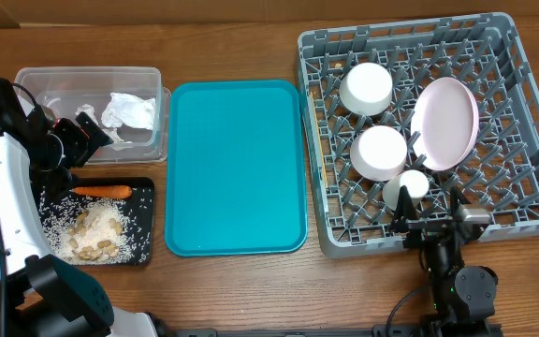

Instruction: Sort waste into correct bins and load items into the dishwasher

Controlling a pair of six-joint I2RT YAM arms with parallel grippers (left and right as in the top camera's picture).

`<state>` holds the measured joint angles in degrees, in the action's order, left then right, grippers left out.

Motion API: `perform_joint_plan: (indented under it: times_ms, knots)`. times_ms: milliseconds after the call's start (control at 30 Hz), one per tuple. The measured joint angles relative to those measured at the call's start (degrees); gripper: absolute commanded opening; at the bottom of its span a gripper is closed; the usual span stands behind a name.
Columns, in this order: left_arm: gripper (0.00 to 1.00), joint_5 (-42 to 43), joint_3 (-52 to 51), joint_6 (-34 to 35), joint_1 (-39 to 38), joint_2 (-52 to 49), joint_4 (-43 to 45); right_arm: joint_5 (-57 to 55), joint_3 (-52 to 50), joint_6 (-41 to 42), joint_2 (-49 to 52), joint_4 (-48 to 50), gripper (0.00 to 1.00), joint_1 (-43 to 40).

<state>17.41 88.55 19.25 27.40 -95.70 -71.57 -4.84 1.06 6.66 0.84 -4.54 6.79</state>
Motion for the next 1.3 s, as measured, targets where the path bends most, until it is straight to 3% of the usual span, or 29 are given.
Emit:
perform_joint_plan:
  times_ms: [167, 400, 1300]
  knots:
    - [1.00, 0.0, 0.0, 0.0, 0.0, 0.0, 0.0, 1.4, 0.0, -9.4, 0.0, 0.0, 1.00, 0.0]
    - [1.00, 0.0, 0.0, 0.0, 0.0, 0.0, 0.0, 2.0, 0.0, -15.4, 0.0, -0.1, 1.00, 0.0]
    - [1.00, 0.0, 0.0, 0.0, 0.0, 0.0, 0.0, 3.1, 0.0, -17.1, 0.0, -0.2, 1.00, 0.0]
